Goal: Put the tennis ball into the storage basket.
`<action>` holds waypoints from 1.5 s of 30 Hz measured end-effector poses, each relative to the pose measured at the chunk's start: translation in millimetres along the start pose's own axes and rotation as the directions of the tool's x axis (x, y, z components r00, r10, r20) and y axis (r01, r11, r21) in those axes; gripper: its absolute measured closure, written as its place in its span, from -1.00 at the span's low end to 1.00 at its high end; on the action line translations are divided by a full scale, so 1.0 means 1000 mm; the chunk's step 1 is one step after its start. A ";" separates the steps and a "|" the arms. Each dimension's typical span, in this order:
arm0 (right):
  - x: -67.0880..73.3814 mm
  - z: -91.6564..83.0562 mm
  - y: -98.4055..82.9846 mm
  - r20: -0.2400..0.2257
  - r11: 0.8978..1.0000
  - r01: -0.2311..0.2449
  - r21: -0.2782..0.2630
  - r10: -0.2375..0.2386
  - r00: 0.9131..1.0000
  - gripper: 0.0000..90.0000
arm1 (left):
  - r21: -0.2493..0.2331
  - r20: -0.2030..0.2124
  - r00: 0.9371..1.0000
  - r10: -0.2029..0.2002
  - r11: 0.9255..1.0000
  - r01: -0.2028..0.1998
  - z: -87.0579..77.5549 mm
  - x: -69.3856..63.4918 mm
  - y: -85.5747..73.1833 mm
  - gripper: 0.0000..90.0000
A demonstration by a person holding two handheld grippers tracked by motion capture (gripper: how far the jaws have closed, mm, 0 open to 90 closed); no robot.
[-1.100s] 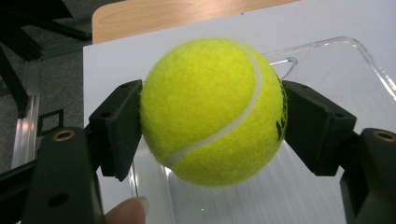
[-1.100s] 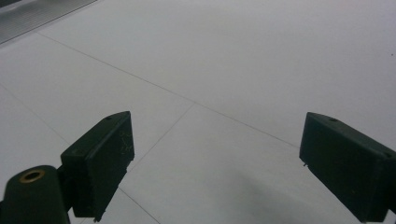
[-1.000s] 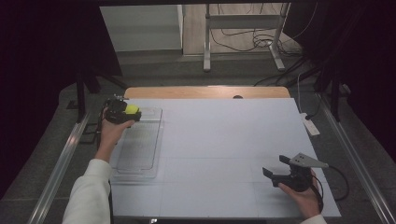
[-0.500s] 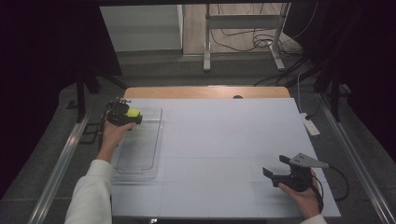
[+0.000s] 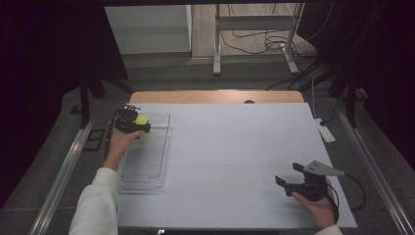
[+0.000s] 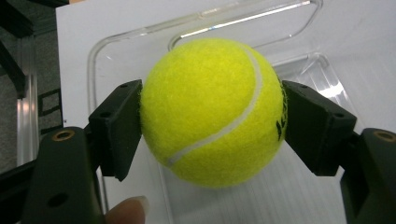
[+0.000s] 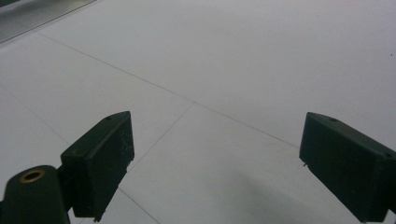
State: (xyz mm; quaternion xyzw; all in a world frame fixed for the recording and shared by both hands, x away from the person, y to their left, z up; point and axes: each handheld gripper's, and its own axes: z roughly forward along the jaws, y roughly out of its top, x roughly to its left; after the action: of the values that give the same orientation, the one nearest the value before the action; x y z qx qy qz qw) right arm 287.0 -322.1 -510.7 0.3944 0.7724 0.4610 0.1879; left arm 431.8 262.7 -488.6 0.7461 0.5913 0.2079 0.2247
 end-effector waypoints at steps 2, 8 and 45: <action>0.000 0.000 0.000 0.000 1.000 0.000 0.000 0.000 1.000 -0.77 | 0.009 -0.005 1.000 0.015 1.000 -0.015 0.001 -0.001 0.000 -0.41; 0.000 0.000 0.000 0.000 1.000 0.000 0.000 0.000 1.000 -0.77 | 0.039 -0.012 0.999 0.035 0.999 -0.035 0.007 -0.007 0.000 -0.41; 0.000 0.000 0.000 -0.002 1.000 0.002 0.001 -0.002 1.000 -0.77 | -0.050 -0.015 1.000 0.025 0.998 -0.025 -0.006 -0.006 0.001 -0.59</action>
State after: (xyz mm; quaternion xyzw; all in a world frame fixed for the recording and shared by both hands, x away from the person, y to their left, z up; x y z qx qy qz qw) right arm 287.4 -322.3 -511.1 0.3934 0.7733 0.4607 0.1871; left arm 427.5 257.0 -483.8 0.7461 0.5781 0.2307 0.2365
